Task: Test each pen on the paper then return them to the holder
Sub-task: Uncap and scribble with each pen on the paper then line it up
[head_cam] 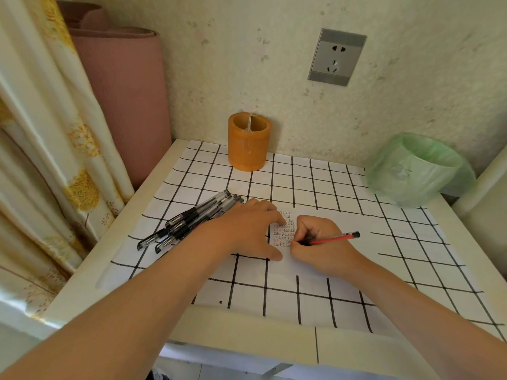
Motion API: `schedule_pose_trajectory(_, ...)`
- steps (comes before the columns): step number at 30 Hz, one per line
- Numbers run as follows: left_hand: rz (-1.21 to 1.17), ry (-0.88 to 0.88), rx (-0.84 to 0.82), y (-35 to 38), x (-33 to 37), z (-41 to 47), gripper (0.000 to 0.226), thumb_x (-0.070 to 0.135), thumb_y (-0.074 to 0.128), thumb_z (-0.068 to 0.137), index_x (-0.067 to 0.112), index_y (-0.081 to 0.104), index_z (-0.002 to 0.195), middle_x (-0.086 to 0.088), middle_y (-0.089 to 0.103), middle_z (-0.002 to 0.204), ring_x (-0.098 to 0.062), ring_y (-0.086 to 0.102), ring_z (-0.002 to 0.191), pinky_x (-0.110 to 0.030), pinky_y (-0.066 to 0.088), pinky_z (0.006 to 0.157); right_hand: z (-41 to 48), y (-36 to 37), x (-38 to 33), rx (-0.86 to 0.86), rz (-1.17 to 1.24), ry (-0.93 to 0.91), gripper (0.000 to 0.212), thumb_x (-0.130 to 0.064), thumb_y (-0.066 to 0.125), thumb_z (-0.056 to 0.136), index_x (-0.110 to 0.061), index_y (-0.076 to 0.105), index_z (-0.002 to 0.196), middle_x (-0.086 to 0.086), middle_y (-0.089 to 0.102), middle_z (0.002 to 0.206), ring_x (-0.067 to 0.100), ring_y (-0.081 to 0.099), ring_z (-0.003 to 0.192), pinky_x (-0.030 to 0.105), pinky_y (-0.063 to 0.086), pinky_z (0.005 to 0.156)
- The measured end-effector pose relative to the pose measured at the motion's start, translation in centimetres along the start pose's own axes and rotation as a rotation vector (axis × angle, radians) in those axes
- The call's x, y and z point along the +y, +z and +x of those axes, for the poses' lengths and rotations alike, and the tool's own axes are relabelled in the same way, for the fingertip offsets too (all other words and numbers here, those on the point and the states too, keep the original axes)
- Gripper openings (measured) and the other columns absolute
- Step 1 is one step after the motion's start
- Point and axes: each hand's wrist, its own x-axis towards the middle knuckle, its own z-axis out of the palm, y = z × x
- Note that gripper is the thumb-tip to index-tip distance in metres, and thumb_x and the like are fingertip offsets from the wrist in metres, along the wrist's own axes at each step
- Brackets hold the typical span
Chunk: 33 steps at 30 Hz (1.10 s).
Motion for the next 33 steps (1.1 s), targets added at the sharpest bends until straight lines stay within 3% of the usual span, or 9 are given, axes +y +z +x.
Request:
schedule_pose_trajectory(7,-0.004,0.006,0.010,0.3,-0.3,0.1,0.080,0.061,0.069,0.079,0.037,0.037,0.148,0.010,0.024,0.158,-0.015,0.019,0.144,-0.037,0.019,0.114,-0.1,-0.2,0.1,0.053,0.051,0.039,0.024,0.005,0.065,0.076,-0.012,0.051,0.064,0.003,0.055,0.062,0.014,0.048,0.056,0.029,0.036,0.049)
schedule_pose_trajectory(10,0.005,0.015,0.004,0.4,-0.6,0.2,0.080,0.062,0.068,0.078,0.039,0.037,0.147,0.009,0.023,0.159,-0.016,0.018,0.145,-0.041,0.019,0.116,0.0,-0.6,-0.1,0.176,0.228,0.109,0.013,0.005,0.067,0.084,-0.002,0.058,0.079,0.003,0.058,0.061,0.013,0.048,0.051,0.024,0.039,0.046)
schedule_pose_trajectory(12,-0.011,0.021,-0.006,0.2,-0.7,-0.1,0.079,0.060,0.068,0.080,0.039,0.036,0.148,0.008,0.022,0.160,-0.016,0.016,0.146,-0.041,0.019,0.119,0.1,-0.8,-0.4,0.233,0.284,0.131,0.008,0.002,0.066,0.088,-0.006,0.065,0.088,0.002,0.060,0.061,0.015,0.051,0.050,0.025,0.042,0.045)
schedule_pose_trajectory(14,-0.060,0.016,0.010,-0.4,-0.9,-0.5,0.077,0.056,0.070,0.082,0.038,0.037,0.148,0.009,0.024,0.158,-0.013,0.017,0.145,-0.036,0.019,0.119,0.1,-0.9,-0.7,0.254,0.276,0.141,0.019,0.001,0.061,0.092,-0.015,0.071,0.096,0.003,0.063,0.063,0.016,0.053,0.050,0.030,0.042,0.044)
schedule_pose_trajectory(18,-0.065,-0.036,0.086,-2.0,-1.8,-1.4,0.053,0.048,0.070,0.084,0.041,0.052,0.134,0.016,0.047,0.133,-0.008,0.035,0.125,-0.030,0.033,0.107,0.1,-2.0,-1.1,0.219,0.319,0.111,0.040,0.004,0.043,0.100,-0.020,0.064,0.124,0.007,0.073,0.098,0.025,0.064,0.060,0.034,0.046,0.045)
schedule_pose_trajectory(20,-0.029,-0.075,0.086,-2.2,-1.7,-2.0,0.038,0.044,0.068,0.086,0.040,0.059,0.123,0.017,0.055,0.118,-0.008,0.044,0.115,-0.029,0.040,0.100,0.3,-2.6,-1.5,0.199,0.487,0.155,0.041,0.004,0.041,0.101,-0.016,0.058,0.132,0.016,0.068,0.112,0.028,0.068,0.064,0.036,0.051,0.044)
schedule_pose_trajectory(26,0.110,-0.118,0.114,-2.4,-0.4,-2.3,0.022,0.051,0.066,0.085,0.034,0.070,0.098,0.015,0.063,0.096,-0.007,0.056,0.094,-0.025,0.042,0.083,0.0,-3.8,-2.9,0.189,0.754,0.286,0.039,0.004,0.037,0.101,-0.010,0.064,0.125,0.022,0.069,0.113,0.042,0.069,0.070,0.048,0.060,0.062)
schedule_pose_trajectory(30,0.095,-0.149,0.017,-2.4,-0.3,-2.7,0.024,0.055,0.069,0.082,0.032,0.071,0.091,0.014,0.065,0.094,-0.005,0.057,0.091,-0.023,0.043,0.075,0.1,-3.9,-3.1,0.148,0.601,0.289,0.033,0.003,0.035,0.101,-0.009,0.064,0.110,0.016,0.064,0.103,0.032,0.064,0.057,0.043,0.059,0.056)
schedule_pose_trajectory(33,0.076,-0.155,-0.022,-2.5,0.0,-2.7,0.020,0.048,0.063,0.091,0.029,0.068,0.096,0.011,0.067,0.097,-0.009,0.061,0.090,-0.026,0.051,0.078,0.1,-3.7,-2.5,0.135,0.255,0.217,0.018,-0.004,0.056,0.096,-0.020,0.053,0.103,0.005,0.068,0.097,0.023,0.059,0.054,0.033,0.048,0.048)
